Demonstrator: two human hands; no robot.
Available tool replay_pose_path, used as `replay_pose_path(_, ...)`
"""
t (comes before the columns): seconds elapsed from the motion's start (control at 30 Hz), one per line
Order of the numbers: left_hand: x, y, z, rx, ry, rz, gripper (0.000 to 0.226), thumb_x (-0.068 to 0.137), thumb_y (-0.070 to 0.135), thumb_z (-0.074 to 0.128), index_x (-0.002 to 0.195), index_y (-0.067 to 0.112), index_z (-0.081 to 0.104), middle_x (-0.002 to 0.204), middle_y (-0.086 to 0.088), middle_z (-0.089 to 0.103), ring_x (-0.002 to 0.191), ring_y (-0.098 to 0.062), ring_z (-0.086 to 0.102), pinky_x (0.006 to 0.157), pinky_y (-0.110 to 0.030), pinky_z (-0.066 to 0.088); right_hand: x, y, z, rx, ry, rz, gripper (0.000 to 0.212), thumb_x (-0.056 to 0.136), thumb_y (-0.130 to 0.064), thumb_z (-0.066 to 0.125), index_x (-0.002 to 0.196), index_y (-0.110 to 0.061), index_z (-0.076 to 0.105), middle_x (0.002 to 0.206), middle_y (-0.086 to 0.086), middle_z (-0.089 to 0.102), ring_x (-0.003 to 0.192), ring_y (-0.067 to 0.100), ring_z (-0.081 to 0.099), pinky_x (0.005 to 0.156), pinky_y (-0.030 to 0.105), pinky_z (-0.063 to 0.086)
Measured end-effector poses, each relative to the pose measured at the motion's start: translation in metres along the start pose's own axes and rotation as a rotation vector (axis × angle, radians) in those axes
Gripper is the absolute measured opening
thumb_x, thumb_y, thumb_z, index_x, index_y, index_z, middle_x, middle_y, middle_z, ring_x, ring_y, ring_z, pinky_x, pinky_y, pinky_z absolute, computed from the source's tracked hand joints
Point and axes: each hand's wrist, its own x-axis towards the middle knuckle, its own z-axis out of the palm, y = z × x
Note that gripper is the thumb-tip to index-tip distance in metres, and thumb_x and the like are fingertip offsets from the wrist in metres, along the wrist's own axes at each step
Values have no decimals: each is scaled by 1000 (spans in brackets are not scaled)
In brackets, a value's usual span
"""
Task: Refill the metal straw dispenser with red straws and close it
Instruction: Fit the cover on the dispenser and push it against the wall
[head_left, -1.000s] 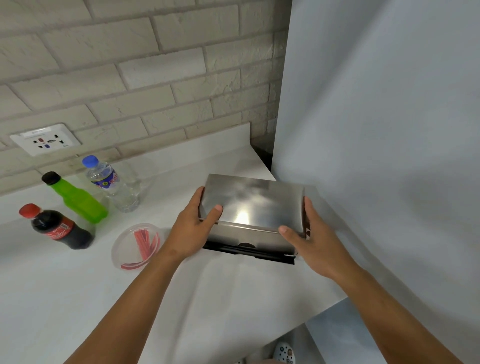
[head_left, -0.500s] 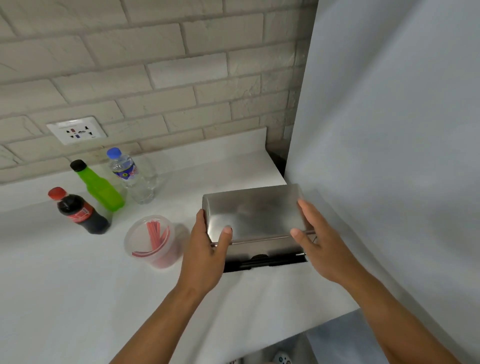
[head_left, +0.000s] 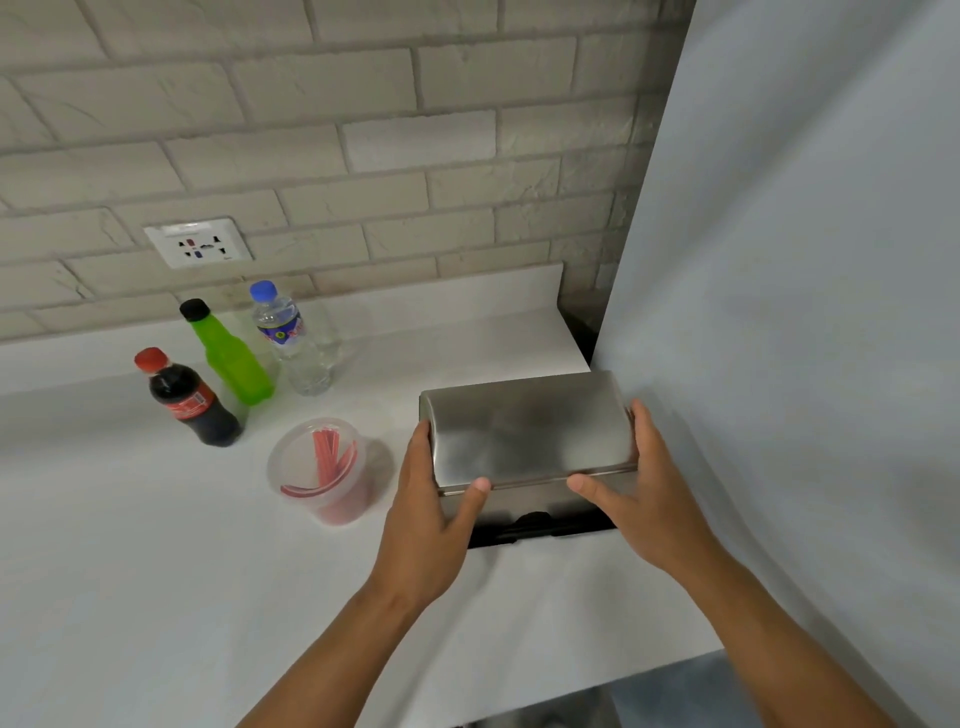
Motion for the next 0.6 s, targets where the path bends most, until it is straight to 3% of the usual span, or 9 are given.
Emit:
replay_pose_path(0.17, 12, -11, 4, -16, 25, -17, 88, 97, 49, 67, 165, 38, 12, 146, 60, 18, 135, 35, 18, 103, 7, 20, 16, -1, 0, 19, 2, 3, 118, 69, -67, 79, 161, -41, 10, 169, -16, 28, 153, 10, 32, 122, 39, 33)
replay_pose_path(0.27, 24, -14, 4, -10, 46, -32, 89, 97, 47, 68, 166, 32, 14, 152, 52, 19, 135, 35, 16, 111, -2, 22, 27, -3, 2, 26, 3, -8, 117, 72, -63, 80, 162, -38, 11, 169, -14, 28, 153, 11, 32, 122, 38, 33)
replay_pose_path(0.37, 35, -12, 4, -21, 57, -20, 76, 97, 42, 70, 157, 37, 23, 132, 68, 27, 124, 40, 27, 96, 10, 25, 41, -5, 4, 30, -6, -11, 113, 77, -56, 82, 163, -36, 11, 169, -12, 30, 153, 14, 34, 123, 42, 34)
replay_pose_path(0.43, 44, -11, 3, -48, 67, -20, 65, 97, 40, 71, 147, 43, 30, 133, 54, 44, 123, 30, 43, 92, 6, 33, 52, -8, 5, 42, -21, -3, 111, 78, -52, 83, 163, -34, 13, 167, -8, 35, 151, 17, 38, 121, 48, 37)
replay_pose_path(0.5, 55, -10, 2, -78, 76, -35, 58, 96, 39, 71, 145, 38, 39, 135, 38, 55, 123, 20, 52, 92, 3, 38, 64, -11, 7, 47, -32, -3, 109, 80, -49, 83, 163, -32, 15, 166, -5, 37, 150, 21, 40, 120, 50, 39)
replay_pose_path(0.6, 71, -11, 3, -78, 91, -23, 56, 95, 39, 70, 143, 40, 41, 131, 40, 57, 122, 18, 53, 91, 3, 38, 82, -15, 9, 38, -34, -10, 110, 82, -46, 84, 164, -30, 13, 168, -3, 33, 152, 22, 36, 122, 49, 36)
